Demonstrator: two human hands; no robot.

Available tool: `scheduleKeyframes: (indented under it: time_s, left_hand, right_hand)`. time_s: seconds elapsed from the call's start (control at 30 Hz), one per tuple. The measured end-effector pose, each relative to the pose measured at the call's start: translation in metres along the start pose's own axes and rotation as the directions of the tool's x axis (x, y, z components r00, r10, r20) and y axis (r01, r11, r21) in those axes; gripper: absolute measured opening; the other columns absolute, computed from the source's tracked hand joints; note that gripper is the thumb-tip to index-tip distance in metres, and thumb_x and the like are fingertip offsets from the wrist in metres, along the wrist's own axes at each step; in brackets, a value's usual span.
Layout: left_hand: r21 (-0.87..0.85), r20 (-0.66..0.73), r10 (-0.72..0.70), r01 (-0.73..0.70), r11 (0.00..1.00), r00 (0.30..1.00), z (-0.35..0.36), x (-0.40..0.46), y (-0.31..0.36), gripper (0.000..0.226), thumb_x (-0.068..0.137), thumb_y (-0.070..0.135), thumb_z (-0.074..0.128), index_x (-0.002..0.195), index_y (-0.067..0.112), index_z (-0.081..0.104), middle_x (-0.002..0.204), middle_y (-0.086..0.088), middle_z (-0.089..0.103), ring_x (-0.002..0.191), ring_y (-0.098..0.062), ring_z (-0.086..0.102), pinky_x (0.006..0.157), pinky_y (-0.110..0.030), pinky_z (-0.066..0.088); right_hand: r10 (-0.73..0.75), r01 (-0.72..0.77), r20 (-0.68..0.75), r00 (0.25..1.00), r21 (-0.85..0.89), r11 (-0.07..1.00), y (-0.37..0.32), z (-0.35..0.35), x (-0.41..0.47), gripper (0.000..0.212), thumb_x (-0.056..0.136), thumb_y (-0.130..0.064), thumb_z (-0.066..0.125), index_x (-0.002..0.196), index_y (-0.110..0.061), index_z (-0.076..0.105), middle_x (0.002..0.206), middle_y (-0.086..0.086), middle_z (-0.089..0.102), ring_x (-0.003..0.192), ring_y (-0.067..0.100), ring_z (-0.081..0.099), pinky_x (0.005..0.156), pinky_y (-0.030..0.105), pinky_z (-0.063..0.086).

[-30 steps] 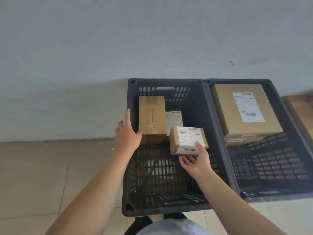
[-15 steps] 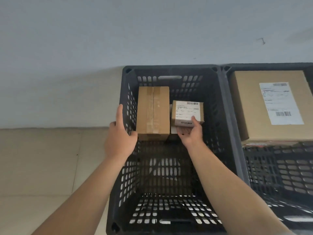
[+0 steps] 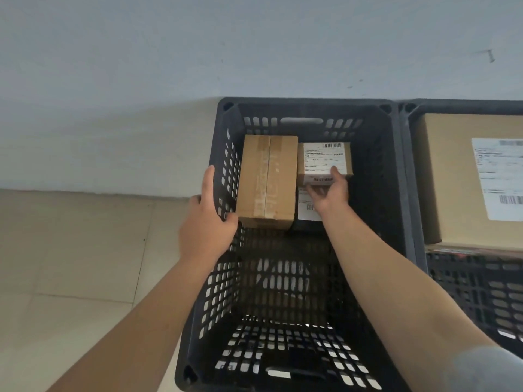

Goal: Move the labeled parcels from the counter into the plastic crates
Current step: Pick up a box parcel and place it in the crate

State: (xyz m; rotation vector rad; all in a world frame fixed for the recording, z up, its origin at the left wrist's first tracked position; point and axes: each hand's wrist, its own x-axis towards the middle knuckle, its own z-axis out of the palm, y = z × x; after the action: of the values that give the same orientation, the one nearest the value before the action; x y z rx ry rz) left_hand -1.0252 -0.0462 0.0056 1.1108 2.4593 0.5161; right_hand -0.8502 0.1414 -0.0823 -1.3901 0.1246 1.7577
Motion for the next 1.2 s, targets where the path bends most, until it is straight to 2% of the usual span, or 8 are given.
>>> scheduleKeyframes:
  time_s: [0.37, 0.57, 0.77, 0.9, 1.0, 1.1, 1.13, 1.2]
  left_hand:
    - [0.029, -0.012, 0.007, -0.007, 1.000, 1.000, 0.000, 0.000, -0.001, 0.097, 0.094, 0.030, 0.069, 0.161, 0.046, -0.001, 0.110, -0.004, 0.055, 0.071, -0.002, 0.046, 0.054, -0.017, 0.033]
    - [0.021, -0.016, 0.019, -0.018, 1.000, 1.000, 0.001, 0.000, -0.001, 0.096, 0.095, 0.029, 0.067, 0.161, 0.045, 0.000, 0.107, -0.002, 0.051, 0.067, -0.004, 0.050, 0.051, -0.018, 0.032]
    - [-0.016, 0.033, 0.006, -0.006, 1.000, 0.999, -0.002, 0.000, 0.002, 0.094, 0.097, 0.032, 0.064, 0.160, 0.047, -0.004, 0.111, -0.006, 0.049, 0.067, -0.013, 0.054, 0.050, -0.023, 0.035]
    - [-0.044, 0.074, 0.009, -0.006, 0.999, 0.997, -0.008, -0.003, 0.002, 0.094, 0.097, 0.032, 0.061, 0.160, 0.048, -0.007, 0.130, -0.014, 0.049, 0.071, -0.020, 0.059, 0.051, -0.029, 0.040]
    - [-0.103, 0.147, 0.019, -0.003, 0.995, 0.989, -0.015, -0.006, 0.007, 0.096, 0.097, 0.032, 0.064, 0.162, 0.044, -0.005, 0.156, -0.019, 0.033, 0.110, -0.037, 0.064, 0.081, -0.045, 0.060]
    - [0.016, 0.112, 0.083, -0.085, 0.996, 0.990, -0.022, -0.015, 0.008, 0.094, 0.097, 0.038, 0.065, 0.165, 0.032, 0.000, 0.171, -0.018, 0.004, 0.156, -0.045, 0.012, 0.124, -0.056, 0.026]
    - [0.070, 0.067, 0.171, -0.176, 0.982, 0.983, -0.025, -0.021, 0.009, 0.092, 0.097, 0.038, 0.066, 0.165, 0.028, 0.005, 0.172, -0.018, 0.000, 0.158, -0.042, 0.002, 0.127, -0.055, 0.014]
    - [0.056, 0.002, 0.333, -0.333, 0.941, 0.943, -0.028, -0.042, 0.015, 0.081, 0.096, 0.032, 0.067, 0.163, 0.026, 0.022, 0.172, -0.016, 0.008, 0.159, -0.039, 0.003, 0.127, -0.053, 0.009]
  right_hand:
    - [-0.013, 0.013, -0.033, 0.999, 0.013, 1.000, 0.008, -0.001, 0.002, 0.034, 0.099, -0.016, 0.069, 0.131, -0.014, 0.057, 0.121, 0.015, 0.067, 0.112, 0.031, 0.064, 0.100, 0.049, 0.057]
    - [0.005, -0.005, 0.031, 1.000, -0.015, 1.000, 0.008, -0.003, -0.008, 0.017, 0.097, -0.009, 0.070, 0.108, -0.018, 0.061, 0.119, 0.014, 0.066, 0.114, 0.031, 0.063, 0.105, 0.052, 0.055]
    - [0.022, -0.020, 0.039, 0.999, -0.049, 0.999, -0.003, -0.022, -0.072, 0.061, 0.096, -0.013, 0.072, 0.150, -0.022, 0.046, 0.147, 0.018, 0.042, 0.140, 0.039, 0.044, 0.106, 0.056, 0.053]
    - [0.007, -0.005, 0.013, 1.000, -0.122, 0.993, 0.009, -0.059, -0.156, 0.047, 0.100, -0.012, 0.067, 0.143, -0.018, 0.048, 0.146, 0.023, 0.047, 0.128, 0.038, 0.054, 0.089, 0.053, 0.060]
    - [0.031, -0.024, 0.031, 0.999, -0.204, 0.979, 0.027, -0.100, -0.217, 0.011, 0.103, -0.010, 0.061, 0.113, -0.009, 0.056, 0.131, 0.018, 0.053, 0.109, 0.034, 0.060, 0.076, 0.049, 0.061]
    - [-0.059, 0.065, 0.029, 0.998, -0.265, 0.962, 0.044, -0.144, -0.264, 0.017, 0.108, -0.016, 0.055, 0.124, -0.012, 0.058, 0.127, 0.012, 0.062, 0.109, 0.032, 0.067, 0.078, 0.046, 0.063]
    - [-0.106, 0.110, 0.027, 0.994, -0.277, 0.954, 0.048, -0.158, -0.278, 0.021, 0.108, -0.017, 0.054, 0.129, -0.012, 0.057, 0.126, 0.012, 0.066, 0.110, 0.032, 0.070, 0.080, 0.046, 0.064]
    - [-0.181, 0.178, 0.020, 0.983, -0.308, 0.935, 0.052, -0.184, -0.304, 0.021, 0.107, -0.016, 0.056, 0.126, -0.013, 0.063, 0.119, 0.012, 0.073, 0.105, 0.030, 0.075, 0.082, 0.044, 0.065]
